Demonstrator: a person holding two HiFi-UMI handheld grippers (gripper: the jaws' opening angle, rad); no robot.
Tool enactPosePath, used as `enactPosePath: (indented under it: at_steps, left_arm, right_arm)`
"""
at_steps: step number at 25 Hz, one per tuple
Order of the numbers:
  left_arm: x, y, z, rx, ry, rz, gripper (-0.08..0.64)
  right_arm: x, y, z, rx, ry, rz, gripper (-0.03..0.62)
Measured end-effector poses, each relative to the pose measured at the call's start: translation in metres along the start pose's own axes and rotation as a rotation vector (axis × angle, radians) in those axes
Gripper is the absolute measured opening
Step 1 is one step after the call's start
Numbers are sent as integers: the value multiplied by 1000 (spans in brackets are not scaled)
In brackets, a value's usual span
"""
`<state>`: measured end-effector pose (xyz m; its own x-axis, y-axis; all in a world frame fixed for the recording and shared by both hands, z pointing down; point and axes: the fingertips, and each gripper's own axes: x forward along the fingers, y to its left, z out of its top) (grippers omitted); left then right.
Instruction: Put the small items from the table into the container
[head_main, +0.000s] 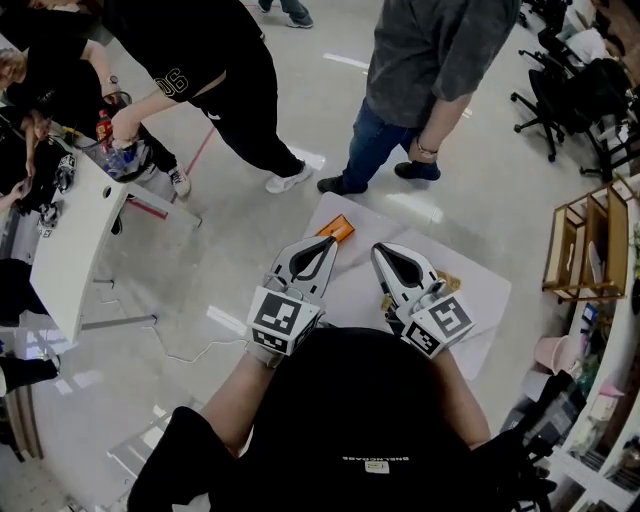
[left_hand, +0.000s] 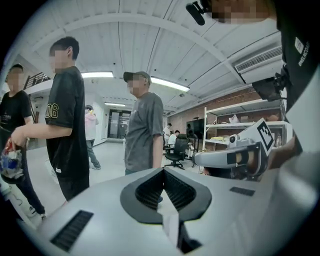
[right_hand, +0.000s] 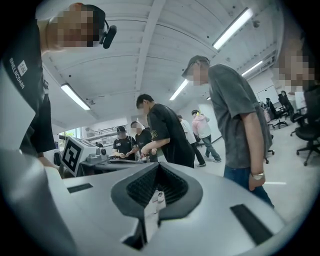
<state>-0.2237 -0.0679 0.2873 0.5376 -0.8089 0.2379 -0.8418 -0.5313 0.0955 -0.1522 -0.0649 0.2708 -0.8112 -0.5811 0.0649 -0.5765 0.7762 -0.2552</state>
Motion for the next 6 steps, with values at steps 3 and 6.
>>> enactPosePath:
  at_steps: [3,6]
  left_arm:
    - [5,-8,16,7,1,-1,5]
    - [8,-19,36,12,5,-2,5]
  right_arm:
    - [-5,-4,15,4,-8,3,9]
    - [-13,-8,35,7,-16,6,9]
